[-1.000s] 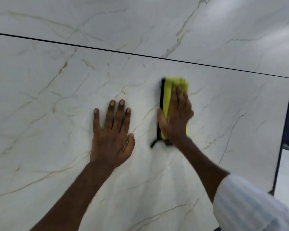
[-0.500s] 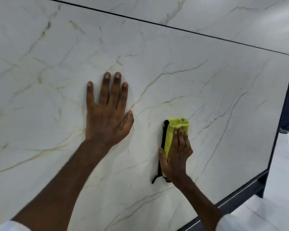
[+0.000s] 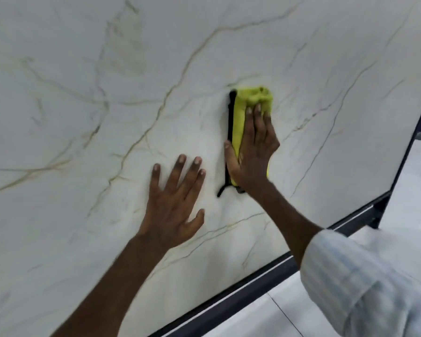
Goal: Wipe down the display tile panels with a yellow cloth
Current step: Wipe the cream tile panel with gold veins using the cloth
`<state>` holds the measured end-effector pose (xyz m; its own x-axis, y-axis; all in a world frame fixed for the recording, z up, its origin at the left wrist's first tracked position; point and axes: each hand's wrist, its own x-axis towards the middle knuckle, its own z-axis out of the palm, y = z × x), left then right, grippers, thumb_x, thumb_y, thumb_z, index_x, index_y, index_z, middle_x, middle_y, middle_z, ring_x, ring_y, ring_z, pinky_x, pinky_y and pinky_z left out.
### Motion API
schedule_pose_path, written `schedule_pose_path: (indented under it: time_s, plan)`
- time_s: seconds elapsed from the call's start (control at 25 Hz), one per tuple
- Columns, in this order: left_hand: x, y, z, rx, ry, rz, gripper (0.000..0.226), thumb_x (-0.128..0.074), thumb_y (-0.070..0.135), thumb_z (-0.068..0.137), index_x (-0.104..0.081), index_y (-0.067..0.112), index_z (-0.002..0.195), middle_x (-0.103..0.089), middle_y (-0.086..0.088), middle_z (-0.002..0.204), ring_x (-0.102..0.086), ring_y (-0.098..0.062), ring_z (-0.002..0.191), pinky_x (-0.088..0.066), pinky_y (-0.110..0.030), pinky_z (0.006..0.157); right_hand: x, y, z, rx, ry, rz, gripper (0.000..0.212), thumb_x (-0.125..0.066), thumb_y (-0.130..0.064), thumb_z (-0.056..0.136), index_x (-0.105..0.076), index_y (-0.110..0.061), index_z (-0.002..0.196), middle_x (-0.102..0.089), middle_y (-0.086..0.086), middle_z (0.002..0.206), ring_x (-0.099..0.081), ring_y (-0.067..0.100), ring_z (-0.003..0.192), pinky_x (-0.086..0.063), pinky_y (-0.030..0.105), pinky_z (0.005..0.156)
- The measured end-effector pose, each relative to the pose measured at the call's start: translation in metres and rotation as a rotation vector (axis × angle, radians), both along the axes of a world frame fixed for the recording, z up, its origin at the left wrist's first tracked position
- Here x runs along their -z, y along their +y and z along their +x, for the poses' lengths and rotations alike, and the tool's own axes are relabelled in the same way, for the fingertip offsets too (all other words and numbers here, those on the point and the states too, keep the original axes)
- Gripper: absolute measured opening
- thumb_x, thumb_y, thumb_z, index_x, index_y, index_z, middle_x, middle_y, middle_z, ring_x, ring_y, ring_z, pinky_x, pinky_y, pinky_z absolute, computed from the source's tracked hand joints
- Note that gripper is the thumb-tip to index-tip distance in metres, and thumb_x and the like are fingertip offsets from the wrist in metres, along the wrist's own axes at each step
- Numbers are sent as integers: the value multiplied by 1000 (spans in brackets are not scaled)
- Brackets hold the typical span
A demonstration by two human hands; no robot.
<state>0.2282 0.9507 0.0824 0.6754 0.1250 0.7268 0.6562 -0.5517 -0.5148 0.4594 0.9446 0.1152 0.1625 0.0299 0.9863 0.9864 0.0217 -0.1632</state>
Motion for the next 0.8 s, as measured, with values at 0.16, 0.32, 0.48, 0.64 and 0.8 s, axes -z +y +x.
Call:
schedule_pose_path:
  time_s: [0.16,0.32,0.48,0.64,0.8]
  plan:
    - [15,14,0,-66,7,111,88,-61,44,86,-32,8,162,-23,-10,172,-15,-38,159,0,-71,123,140,-12,3,-49,58,-130,76,-43,-47,105,-12,-14,166,-29,21,162,-27,46,150,-29,53,114]
    - [21,16,3,-96,2,134,87,-53,46,91,-26,8,164,-19,-11,173,-11,-40,159,0,-69,124,186,-20,5,-86,87,-191,79,-45,-48,101,-11,-15,164,-24,19,160,-26,48,147,-25,55,117]
    - [20,18,3,-79,-24,152,85,-52,46,92,-26,8,164,-23,-11,171,-15,-42,158,-3,-70,123,107,-8,11,-81,44,-102,80,-52,-44,93,-24,-5,158,-24,20,161,-30,48,148,-25,50,117]
    - [25,19,3,-93,-38,174,82,-49,47,95,-26,9,164,-24,-11,171,-18,-42,157,-5,-68,123,113,-1,9,-42,1,-36,74,-47,-44,97,-33,0,154,-36,25,160,-32,47,149,-26,46,115]
    - [18,14,7,-33,-44,136,80,-51,45,95,-29,9,163,-22,-11,171,-19,-41,158,-5,-68,123,259,-17,-5,-35,104,-232,72,-43,-47,103,-23,-5,157,-32,24,156,-32,51,145,-39,66,105]
